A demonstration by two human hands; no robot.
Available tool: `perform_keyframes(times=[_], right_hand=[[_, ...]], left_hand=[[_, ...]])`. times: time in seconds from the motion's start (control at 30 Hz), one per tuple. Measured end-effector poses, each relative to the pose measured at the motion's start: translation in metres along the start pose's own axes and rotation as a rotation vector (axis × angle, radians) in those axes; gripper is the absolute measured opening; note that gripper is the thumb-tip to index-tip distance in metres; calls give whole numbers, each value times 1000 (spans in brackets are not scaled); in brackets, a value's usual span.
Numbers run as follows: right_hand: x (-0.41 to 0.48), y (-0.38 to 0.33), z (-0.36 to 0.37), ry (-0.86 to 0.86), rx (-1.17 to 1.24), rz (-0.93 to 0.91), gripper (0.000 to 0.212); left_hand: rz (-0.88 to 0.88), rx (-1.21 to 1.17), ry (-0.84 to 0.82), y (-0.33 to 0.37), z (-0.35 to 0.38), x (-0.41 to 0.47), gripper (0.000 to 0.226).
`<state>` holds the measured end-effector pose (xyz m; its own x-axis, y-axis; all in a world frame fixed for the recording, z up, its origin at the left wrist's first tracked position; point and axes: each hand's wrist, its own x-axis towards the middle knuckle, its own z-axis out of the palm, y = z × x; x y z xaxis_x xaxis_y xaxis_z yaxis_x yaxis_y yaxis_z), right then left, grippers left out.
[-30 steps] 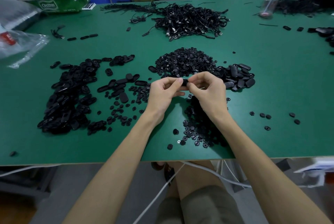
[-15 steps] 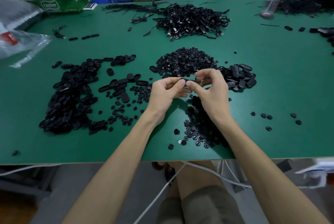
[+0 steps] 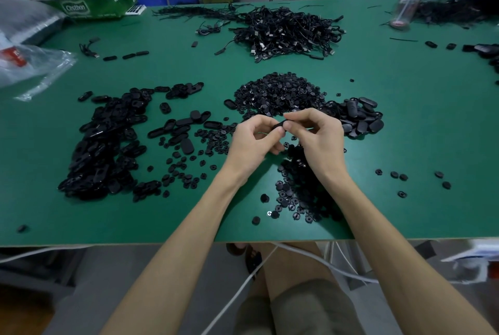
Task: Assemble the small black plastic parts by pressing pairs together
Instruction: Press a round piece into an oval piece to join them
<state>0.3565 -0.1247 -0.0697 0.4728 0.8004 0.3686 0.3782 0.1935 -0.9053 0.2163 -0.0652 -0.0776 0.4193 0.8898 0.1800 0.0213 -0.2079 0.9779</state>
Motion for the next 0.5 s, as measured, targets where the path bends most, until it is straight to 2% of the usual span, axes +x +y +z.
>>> perform_keyframes(times=[0.23, 0.5], right_hand=[[2, 4, 0, -70, 78, 12, 13], [0, 1, 4, -101, 31, -12, 15]], left_hand=[[11, 18, -11, 1, 0, -1, 14], [-4, 62, 1, 3, 3, 0, 10]])
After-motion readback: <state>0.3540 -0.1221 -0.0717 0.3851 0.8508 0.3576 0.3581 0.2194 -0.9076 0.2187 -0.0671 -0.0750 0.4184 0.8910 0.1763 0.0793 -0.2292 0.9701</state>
